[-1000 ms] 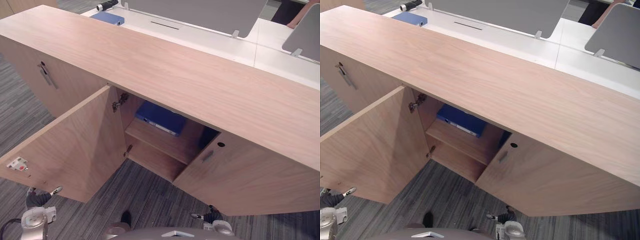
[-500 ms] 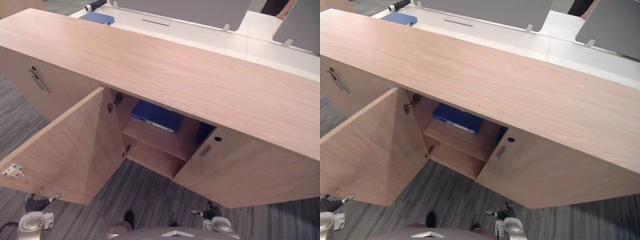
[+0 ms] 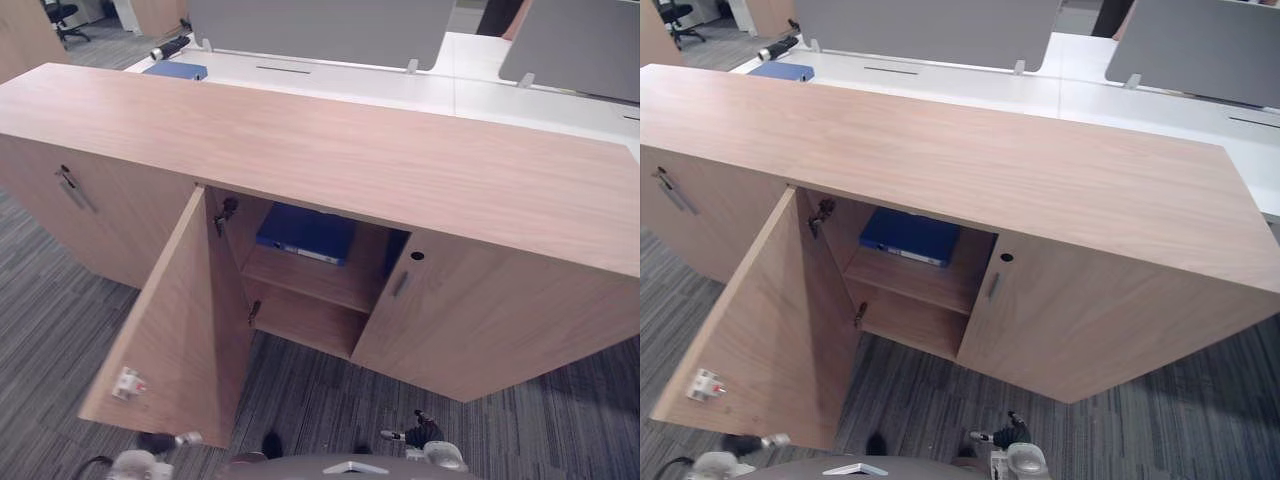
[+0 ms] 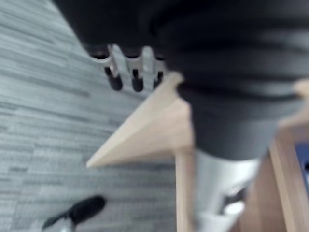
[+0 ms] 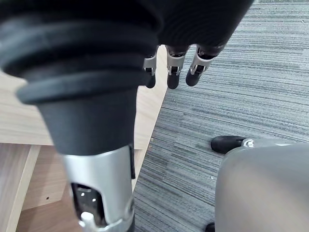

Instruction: Walk over to the cabinet, pick up the folder, carry it to the office cabinet, place the folder inside the office cabinet, then close the office cabinet door

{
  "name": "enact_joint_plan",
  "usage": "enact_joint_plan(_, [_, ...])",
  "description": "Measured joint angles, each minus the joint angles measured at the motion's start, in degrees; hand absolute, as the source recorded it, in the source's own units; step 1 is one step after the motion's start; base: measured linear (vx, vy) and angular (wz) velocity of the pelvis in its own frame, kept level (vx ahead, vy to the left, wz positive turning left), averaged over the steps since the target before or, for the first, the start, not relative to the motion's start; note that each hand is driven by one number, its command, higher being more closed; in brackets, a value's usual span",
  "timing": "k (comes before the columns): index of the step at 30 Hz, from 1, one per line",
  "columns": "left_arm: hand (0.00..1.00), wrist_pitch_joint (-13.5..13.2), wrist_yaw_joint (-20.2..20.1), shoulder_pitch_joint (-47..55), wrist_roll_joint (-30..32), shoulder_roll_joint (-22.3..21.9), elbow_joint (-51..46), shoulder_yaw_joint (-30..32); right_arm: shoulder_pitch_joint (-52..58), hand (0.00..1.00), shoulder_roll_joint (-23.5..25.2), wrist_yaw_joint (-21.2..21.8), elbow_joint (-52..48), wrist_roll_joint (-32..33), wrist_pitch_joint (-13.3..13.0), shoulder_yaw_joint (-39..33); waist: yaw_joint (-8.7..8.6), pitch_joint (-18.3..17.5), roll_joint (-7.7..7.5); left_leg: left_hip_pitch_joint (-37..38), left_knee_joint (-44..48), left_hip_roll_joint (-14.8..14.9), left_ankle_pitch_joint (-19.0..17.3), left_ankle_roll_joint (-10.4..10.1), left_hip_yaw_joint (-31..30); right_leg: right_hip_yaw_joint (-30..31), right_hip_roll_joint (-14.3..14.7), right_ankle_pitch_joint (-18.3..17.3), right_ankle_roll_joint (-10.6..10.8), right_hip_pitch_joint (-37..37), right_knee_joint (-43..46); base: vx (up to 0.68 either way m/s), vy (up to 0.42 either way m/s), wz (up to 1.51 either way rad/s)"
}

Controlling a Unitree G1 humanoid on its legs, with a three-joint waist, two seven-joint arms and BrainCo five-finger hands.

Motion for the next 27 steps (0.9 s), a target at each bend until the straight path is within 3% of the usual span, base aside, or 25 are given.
enact_joint_plan(4, [0.0, -0.5, -1.2, -0.1, 0.6, -3.4, -0.6, -4.3, -0.4, 0.0, 0.0, 0.0, -0.1, 0.0, 0.0, 0.5, -0.89, -0.2, 0.32, 0.0, 0.0, -0.2, 0.0, 0.0, 0.1, 0.2, -0.1, 0.1, -0.2, -0.1, 0.0, 0.0, 0.0, 0.0])
enact_joint_plan(10, [0.0, -0.8, -2.7, -4.2, 1.7, -3.7, -2.1, -11.3, -0.8, 0.0, 0.0, 0.0, -0.2, 0.0, 0.0, 1.0, -2.24, -0.5, 0.37, -0.2, 0.0, 0.3, 0.0, 0.0, 1.6, 1.6, 0.5, 0.7, -2.0, -1.2, -0.1, 0.0, -0.007, -0.15])
enact_joint_plan(12, [0.0, -0.9, -2.8, -6.7, 1.7, -4.8, -2.1, -13.5, -0.8, 0.0, 0.0, 0.0, -0.1, 0.0, 0.0, 1.0, -3.53, -1.2, 0.37, -0.3, 0.0, 0.3, -0.2, 0.2, 2.2, 2.1, 0.5, 0.9, -2.2, -1.4, -0.3, 0.04, -0.001, -0.15])
enact_joint_plan(16, [0.0, -1.5, -2.9, -12.0, 1.6, -5.9, -2.1, -17.7, -0.8, 0.0, 0.1, 0.0, 0.1, 0.0, 0.0, 1.2, -4.26, -1.7, 0.28, 0.3, 0.0, 0.3, -0.9, 0.6, 3.6, 3.3, 0.6, 1.1, -1.8, -1.4, -0.7, 0.06, 0.005, -0.2])
enact_joint_plan(20, [0.0, -2.4, -3.6, -16.7, 1.6, -7.3, -1.6, -21.7, -1.6, 0.0, 0.1, 0.0, 1.2, 0.0, 0.2, 2.7, -6.22, -2.1, -0.07, 0.3, 0.0, 0.3, -1.0, 0.8, 5.2, 4.6, 0.7, 2.7, 0.1, -1.3, -2.0, 0.07, -0.007, -0.2])
enact_joint_plan(27, [0.0, -2.4, -3.4, -20.6, 1.5, -8.2, -1.0, -23.4, -2.0, 0.0, 0.1, -0.1, 1.4, 0.0, 0.2, 3.1, -8.01, -2.0, -0.12, 2.1, 0.0, 1.3, -1.7, 0.2, 6.5, 5.1, 1.7, 3.0, -0.1, 0.3, -3.3, 0.02, -0.049, -0.11])
